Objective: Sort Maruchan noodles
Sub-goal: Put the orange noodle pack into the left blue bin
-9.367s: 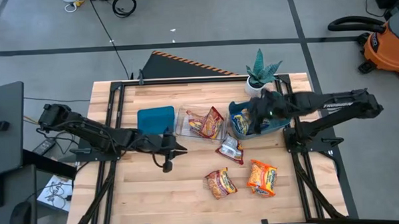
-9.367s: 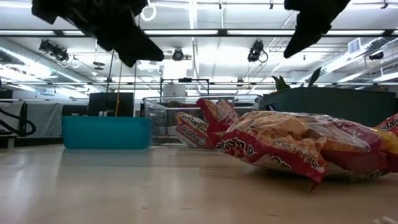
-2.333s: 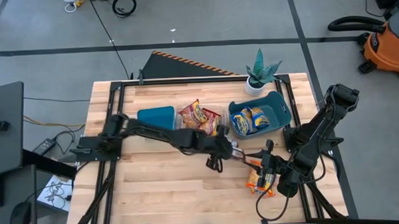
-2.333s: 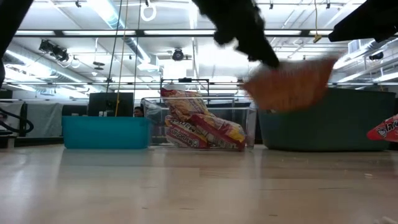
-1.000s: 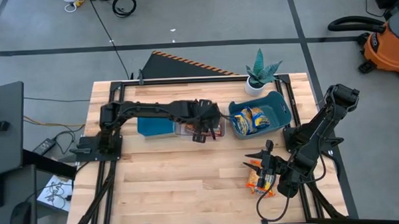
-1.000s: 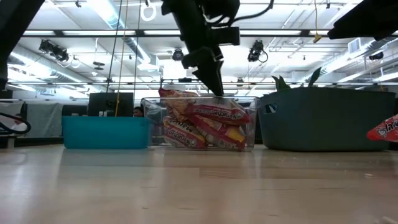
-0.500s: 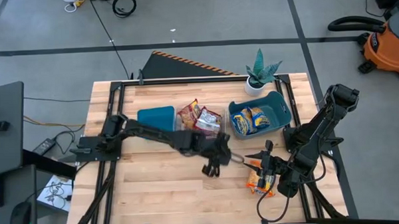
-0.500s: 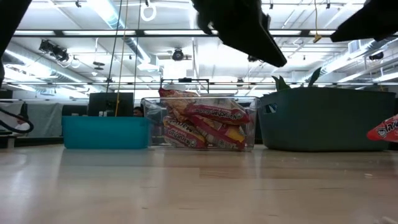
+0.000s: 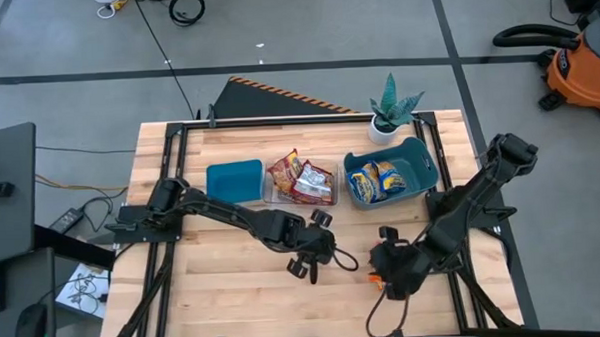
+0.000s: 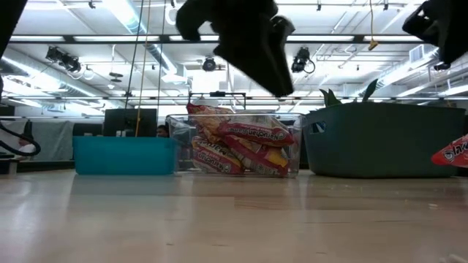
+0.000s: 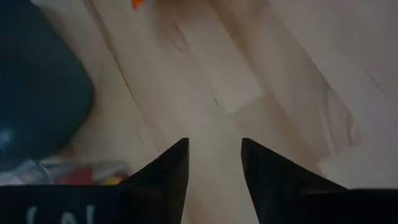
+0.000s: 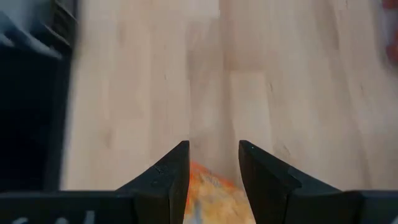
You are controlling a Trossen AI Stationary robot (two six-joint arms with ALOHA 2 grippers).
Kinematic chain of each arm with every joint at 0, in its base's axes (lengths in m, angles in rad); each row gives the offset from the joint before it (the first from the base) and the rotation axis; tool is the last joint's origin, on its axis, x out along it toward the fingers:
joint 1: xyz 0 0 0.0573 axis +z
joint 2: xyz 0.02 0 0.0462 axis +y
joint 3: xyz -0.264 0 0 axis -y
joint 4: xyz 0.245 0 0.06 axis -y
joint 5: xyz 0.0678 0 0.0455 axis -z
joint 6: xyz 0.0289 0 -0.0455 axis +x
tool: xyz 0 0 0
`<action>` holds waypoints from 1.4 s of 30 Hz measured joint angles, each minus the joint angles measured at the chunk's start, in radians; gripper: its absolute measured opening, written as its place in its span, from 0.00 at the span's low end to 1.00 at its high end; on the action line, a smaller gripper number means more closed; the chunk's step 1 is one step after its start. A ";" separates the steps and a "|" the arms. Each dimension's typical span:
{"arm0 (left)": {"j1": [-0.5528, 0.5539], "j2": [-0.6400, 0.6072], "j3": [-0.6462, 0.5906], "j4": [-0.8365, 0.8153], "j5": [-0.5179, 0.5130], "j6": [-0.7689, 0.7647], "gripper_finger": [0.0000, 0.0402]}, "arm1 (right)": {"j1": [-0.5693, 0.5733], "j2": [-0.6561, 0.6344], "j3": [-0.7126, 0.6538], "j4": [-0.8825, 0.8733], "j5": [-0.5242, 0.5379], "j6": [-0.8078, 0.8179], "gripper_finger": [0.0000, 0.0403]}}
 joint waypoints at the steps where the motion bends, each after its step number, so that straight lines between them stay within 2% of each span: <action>1: 0.000 0.000 0.000 -0.017 0.004 -0.005 0.37 | -0.003 0.029 0.033 -0.047 -0.014 -0.002 0.36; 6: -0.012 -0.002 0.000 -0.042 0.043 -0.002 0.30 | -0.019 0.184 0.218 -0.199 -0.128 -0.078 0.36; 10: -0.019 -0.003 -0.008 -0.037 0.045 -0.004 0.26 | -0.022 0.262 0.329 -0.299 -0.174 -0.138 0.37; 12: -0.019 -0.019 -0.050 -0.011 0.043 -0.011 0.24 | -0.022 0.285 0.356 -0.315 -0.190 -0.153 0.38; 18: -0.027 -0.076 -0.261 0.149 -0.013 -0.051 0.18 | -0.024 0.315 0.362 -0.332 -0.193 -0.190 0.43; 28: -0.027 -0.288 -0.543 0.360 -0.025 -0.132 0.13 | -0.068 0.363 0.362 -0.331 -0.221 -0.316 0.42; 35: -0.027 -0.386 -0.641 0.372 -0.030 -0.221 0.13 | -0.113 0.364 0.359 -0.351 -0.324 -0.342 0.39; 42: -0.046 -0.395 -0.657 0.339 -0.022 -0.293 0.13 | -0.148 0.402 0.355 -0.361 -0.400 -0.403 0.27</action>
